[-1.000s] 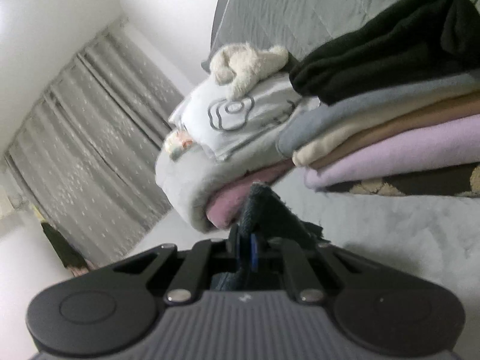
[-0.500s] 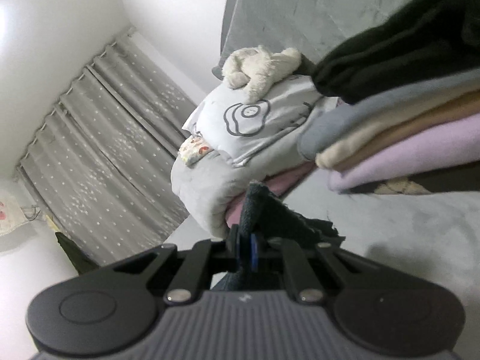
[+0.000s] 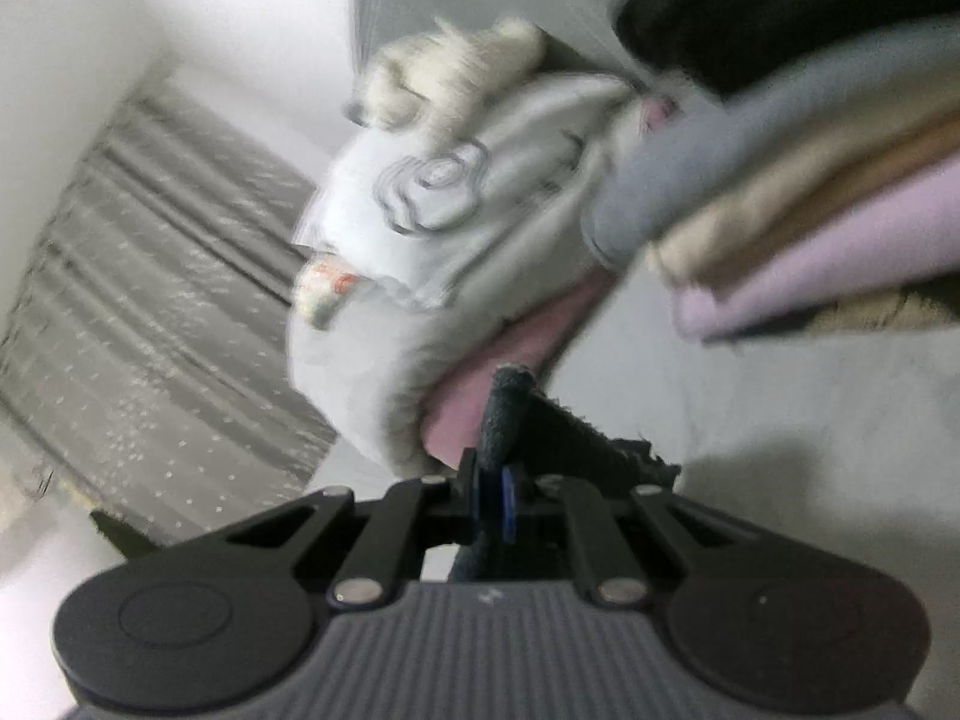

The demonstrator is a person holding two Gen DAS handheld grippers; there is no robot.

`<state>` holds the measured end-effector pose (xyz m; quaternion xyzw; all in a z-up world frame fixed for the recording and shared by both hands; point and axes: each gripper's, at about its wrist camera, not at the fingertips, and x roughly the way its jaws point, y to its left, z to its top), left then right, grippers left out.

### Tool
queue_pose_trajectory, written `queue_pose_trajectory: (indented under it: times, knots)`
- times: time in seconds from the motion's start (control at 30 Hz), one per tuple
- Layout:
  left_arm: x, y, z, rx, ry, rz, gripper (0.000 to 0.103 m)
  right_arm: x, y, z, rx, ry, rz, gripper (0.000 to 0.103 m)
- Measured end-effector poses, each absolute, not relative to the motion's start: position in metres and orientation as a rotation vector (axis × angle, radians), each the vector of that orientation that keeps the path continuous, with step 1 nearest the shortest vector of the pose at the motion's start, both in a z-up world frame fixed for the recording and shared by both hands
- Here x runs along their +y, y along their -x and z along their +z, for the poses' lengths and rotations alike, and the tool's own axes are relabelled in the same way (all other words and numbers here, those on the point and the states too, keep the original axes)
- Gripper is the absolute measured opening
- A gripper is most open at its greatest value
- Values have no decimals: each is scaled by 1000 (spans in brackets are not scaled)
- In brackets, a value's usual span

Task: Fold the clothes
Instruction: 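Lift the waistband with the left gripper while the right gripper lifts the hems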

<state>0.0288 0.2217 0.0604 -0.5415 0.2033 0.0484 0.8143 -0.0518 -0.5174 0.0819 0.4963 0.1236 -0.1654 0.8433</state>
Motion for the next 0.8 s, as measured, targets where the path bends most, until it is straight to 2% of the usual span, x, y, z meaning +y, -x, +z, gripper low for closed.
queue_pose_trajectory:
  times: [0.4, 0.8]
  knots:
    - [211, -120, 40, 523, 1176, 272, 10, -537, -59, 50, 414, -1075, -410, 6]
    - [210, -162, 29, 634, 1152, 353, 11, -534, -130, 34, 566, -1022, -497, 7]
